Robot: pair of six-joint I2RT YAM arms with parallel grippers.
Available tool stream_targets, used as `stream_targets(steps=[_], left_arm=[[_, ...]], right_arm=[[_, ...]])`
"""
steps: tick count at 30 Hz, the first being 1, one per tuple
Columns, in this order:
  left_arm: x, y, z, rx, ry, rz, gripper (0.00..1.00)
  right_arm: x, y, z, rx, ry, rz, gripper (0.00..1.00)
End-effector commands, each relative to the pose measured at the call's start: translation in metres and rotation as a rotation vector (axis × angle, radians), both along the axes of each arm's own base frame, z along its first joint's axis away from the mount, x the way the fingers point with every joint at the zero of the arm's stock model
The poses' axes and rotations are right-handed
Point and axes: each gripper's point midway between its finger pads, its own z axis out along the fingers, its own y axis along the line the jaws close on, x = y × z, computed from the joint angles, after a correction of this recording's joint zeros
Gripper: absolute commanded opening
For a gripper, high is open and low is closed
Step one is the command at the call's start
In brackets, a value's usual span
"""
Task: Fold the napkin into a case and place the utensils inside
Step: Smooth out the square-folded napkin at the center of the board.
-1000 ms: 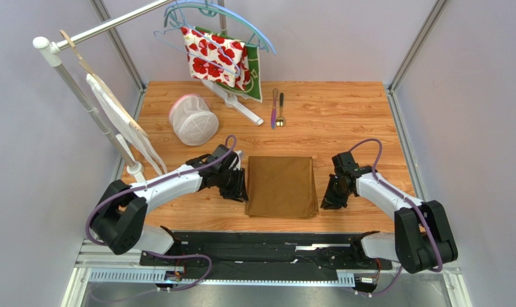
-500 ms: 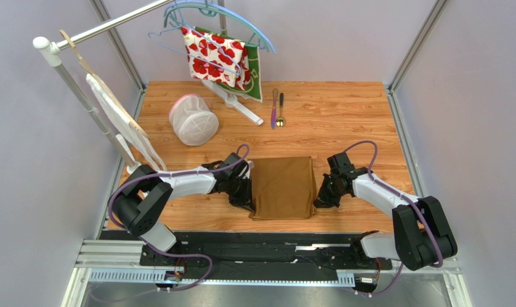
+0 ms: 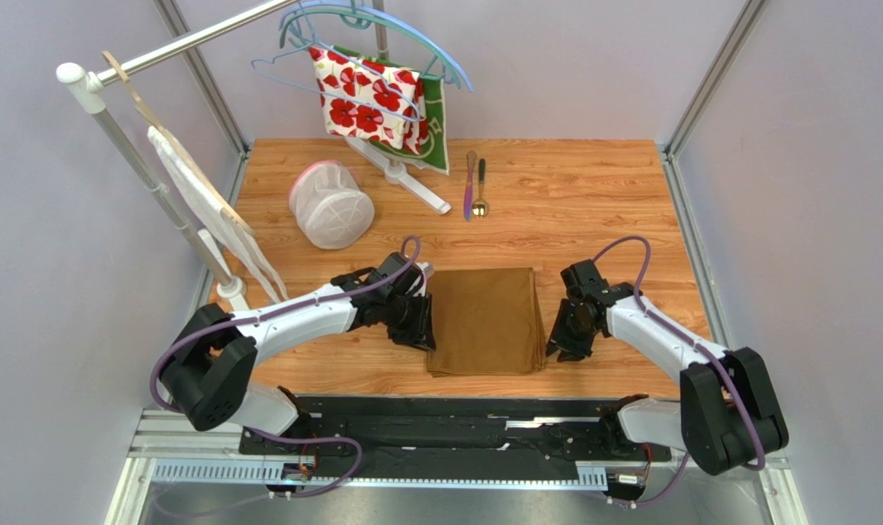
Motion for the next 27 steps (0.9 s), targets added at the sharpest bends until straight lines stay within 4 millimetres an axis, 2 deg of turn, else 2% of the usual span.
stream_targets(steps=[1,3,4,6,9,11,13,20,23,27], left_arm=[[-0.008,0.012,-0.001,0.038,0.003,-0.016,0.32],[-0.009,0.013,-0.003,0.035,0.003,-0.012,0.32],[-0.01,0.012,-0.003,0.031,0.005,-0.013,0.32],[-0.01,0.012,-0.005,0.026,0.005,-0.01,0.32],[-0.01,0.011,-0.007,0.02,0.012,-0.006,0.31],[-0.01,0.01,-0.007,0.015,0.011,-0.006,0.31],[-0.01,0.009,-0.004,0.01,0.008,-0.005,0.3],[-0.011,0.013,-0.002,0.017,0.003,0.006,0.35],[-0.011,0.013,-0.007,0.021,0.011,0.013,0.4],[-0.011,0.011,-0.012,0.022,0.034,0.013,0.41]], right_arm=[[0.004,0.001,0.025,0.018,-0.083,0.008,0.35],[0.0,0.005,0.035,0.051,-0.12,0.027,0.44],[0.001,0.009,0.04,0.072,-0.145,0.04,0.52],[0.001,0.017,0.045,0.108,-0.189,0.081,0.56],[0.0,0.027,0.04,0.148,-0.158,0.117,0.53],[-0.003,0.033,0.034,0.168,-0.123,0.143,0.43],[-0.004,0.032,0.024,0.145,-0.084,0.147,0.29],[-0.003,0.032,0.015,0.121,-0.069,0.157,0.26],[-0.004,0.035,0.011,0.125,-0.062,0.166,0.26],[-0.007,0.038,0.004,0.127,-0.041,0.17,0.26]])
